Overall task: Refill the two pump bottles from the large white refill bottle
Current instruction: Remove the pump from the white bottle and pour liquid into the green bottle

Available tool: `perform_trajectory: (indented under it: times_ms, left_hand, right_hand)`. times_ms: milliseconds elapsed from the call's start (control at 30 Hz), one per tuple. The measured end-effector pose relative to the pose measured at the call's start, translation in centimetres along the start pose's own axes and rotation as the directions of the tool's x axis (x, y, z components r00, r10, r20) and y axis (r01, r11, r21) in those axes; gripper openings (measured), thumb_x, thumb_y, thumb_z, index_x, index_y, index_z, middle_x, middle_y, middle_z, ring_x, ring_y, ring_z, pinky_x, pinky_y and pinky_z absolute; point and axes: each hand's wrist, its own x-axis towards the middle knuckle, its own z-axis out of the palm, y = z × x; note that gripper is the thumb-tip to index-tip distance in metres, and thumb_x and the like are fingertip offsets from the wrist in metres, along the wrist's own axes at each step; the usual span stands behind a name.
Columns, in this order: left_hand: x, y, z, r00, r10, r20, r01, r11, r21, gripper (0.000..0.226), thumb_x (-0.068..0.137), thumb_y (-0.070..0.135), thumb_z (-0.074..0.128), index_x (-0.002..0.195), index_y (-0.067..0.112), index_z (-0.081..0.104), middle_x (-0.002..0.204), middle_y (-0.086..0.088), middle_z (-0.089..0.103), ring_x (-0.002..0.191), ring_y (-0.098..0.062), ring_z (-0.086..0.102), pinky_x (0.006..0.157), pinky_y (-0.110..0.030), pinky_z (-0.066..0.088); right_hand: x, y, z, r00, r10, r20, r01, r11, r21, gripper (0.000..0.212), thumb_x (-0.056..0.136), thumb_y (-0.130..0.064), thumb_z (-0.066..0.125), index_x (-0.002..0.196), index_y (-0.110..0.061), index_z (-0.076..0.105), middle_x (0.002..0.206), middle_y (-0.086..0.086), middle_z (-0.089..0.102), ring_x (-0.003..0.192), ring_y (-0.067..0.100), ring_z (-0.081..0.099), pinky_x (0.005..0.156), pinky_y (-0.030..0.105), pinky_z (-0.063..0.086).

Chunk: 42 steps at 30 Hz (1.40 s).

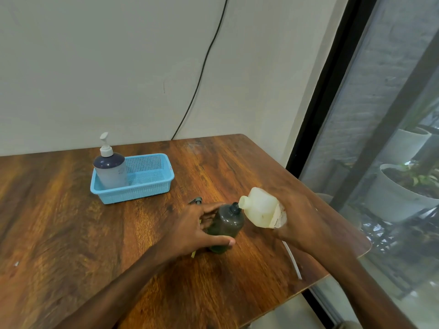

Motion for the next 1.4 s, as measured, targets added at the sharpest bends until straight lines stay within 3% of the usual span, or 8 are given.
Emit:
perform_trajectory:
  times_ms: [100,700,767,900,1067,1167,1267,1400]
  left_hand:
    - [0.1,-0.1,0.0,1.000,0.002,0.003,-0.002,1.000,-0.014,0.083,0.070,0.017,0.098,0.138,0.036,0.054,0.118,0.037,0.061,0.110,0.026,0.058,0.087,-0.003,0.050]
    - [0.1,-0.2,0.0,1.000,-0.026,0.013,0.026,1.000,0.015,0.078,0.070,0.019,0.097,0.129,0.047,0.054,0.104,0.055,0.060,0.110,0.027,0.057,0.085,-0.001,0.049]
    - [0.1,-0.3,0.0,1.000,-0.025,0.018,0.025,1.000,0.007,0.078,0.070,0.018,0.097,0.131,0.043,0.055,0.105,0.057,0.059,0.110,0.027,0.057,0.085,-0.001,0.048]
    - [0.1,-0.4,0.0,1.000,-0.024,0.013,0.024,1.000,0.012,0.078,0.071,0.018,0.097,0.131,0.043,0.055,0.106,0.055,0.060,0.111,0.026,0.058,0.086,-0.002,0.049]
    - [0.2,-0.5,0.0,1.000,-0.015,-0.002,0.015,1.000,0.026,0.077,0.070,0.021,0.098,0.130,0.043,0.056,0.114,0.040,0.062,0.110,0.026,0.057,0.086,-0.001,0.048]
    - [0.2,-0.4,-0.1,1.000,-0.012,-0.004,0.012,0.999,0.045,0.077,0.069,0.027,0.098,0.128,0.048,0.055,0.115,0.040,0.061,0.110,0.027,0.056,0.089,-0.002,0.049]
    - [0.3,-0.5,-0.1,1.000,-0.014,-0.007,0.015,0.999,0.038,0.079,0.068,0.030,0.098,0.134,0.044,0.056,0.120,0.037,0.062,0.113,0.024,0.057,0.094,-0.006,0.051]
    - [0.3,-0.7,0.0,1.000,-0.008,-0.002,0.008,1.000,0.030,0.080,0.070,0.026,0.098,0.138,0.037,0.057,0.120,0.036,0.062,0.113,0.025,0.057,0.091,-0.003,0.049]
  right_hand:
    - [0.4,1.3,0.6,0.996,0.090,0.009,-0.087,0.983,-0.164,0.076,0.073,-0.025,0.087,0.142,-0.026,0.055,0.131,0.001,0.062,0.119,0.023,0.060,0.100,0.043,0.052]
    - [0.8,1.5,0.8,0.998,0.061,0.021,-0.055,0.975,-0.214,0.075,0.072,-0.026,0.088,0.140,-0.025,0.058,0.129,0.003,0.064,0.116,0.024,0.061,0.099,0.044,0.052]
    - [0.9,2.0,0.7,0.987,0.121,0.108,-0.124,0.992,0.019,0.078,0.067,-0.028,0.094,0.137,-0.033,0.062,0.129,-0.004,0.066,0.113,0.013,0.062,0.105,0.042,0.050]
    - [0.8,3.7,1.8,0.961,0.253,0.115,-0.271,0.943,0.195,0.063,0.081,0.022,0.069,0.138,0.009,0.046,0.142,0.030,0.050,0.124,0.032,0.050,0.112,0.035,0.036]
    - [1.1,2.6,1.3,0.982,0.087,0.168,-0.119,0.974,0.191,0.065,0.079,-0.021,0.087,0.134,-0.038,0.057,0.131,-0.012,0.062,0.125,0.016,0.059,0.102,0.012,0.044]
    - [1.0,2.0,0.9,0.998,0.059,0.021,-0.054,0.981,-0.187,0.074,0.073,-0.031,0.086,0.140,-0.026,0.056,0.130,0.001,0.062,0.118,0.024,0.060,0.099,0.044,0.052]
    - [0.8,1.9,1.3,0.989,0.146,-0.001,-0.146,0.983,-0.108,0.070,0.075,-0.021,0.088,0.138,-0.020,0.057,0.134,0.010,0.060,0.122,0.029,0.057,0.104,0.049,0.048]
    - [0.9,2.9,1.6,0.977,0.208,0.046,-0.210,0.977,0.042,0.071,0.077,0.001,0.085,0.139,-0.008,0.052,0.140,0.019,0.055,0.130,0.029,0.051,0.109,0.022,0.041]
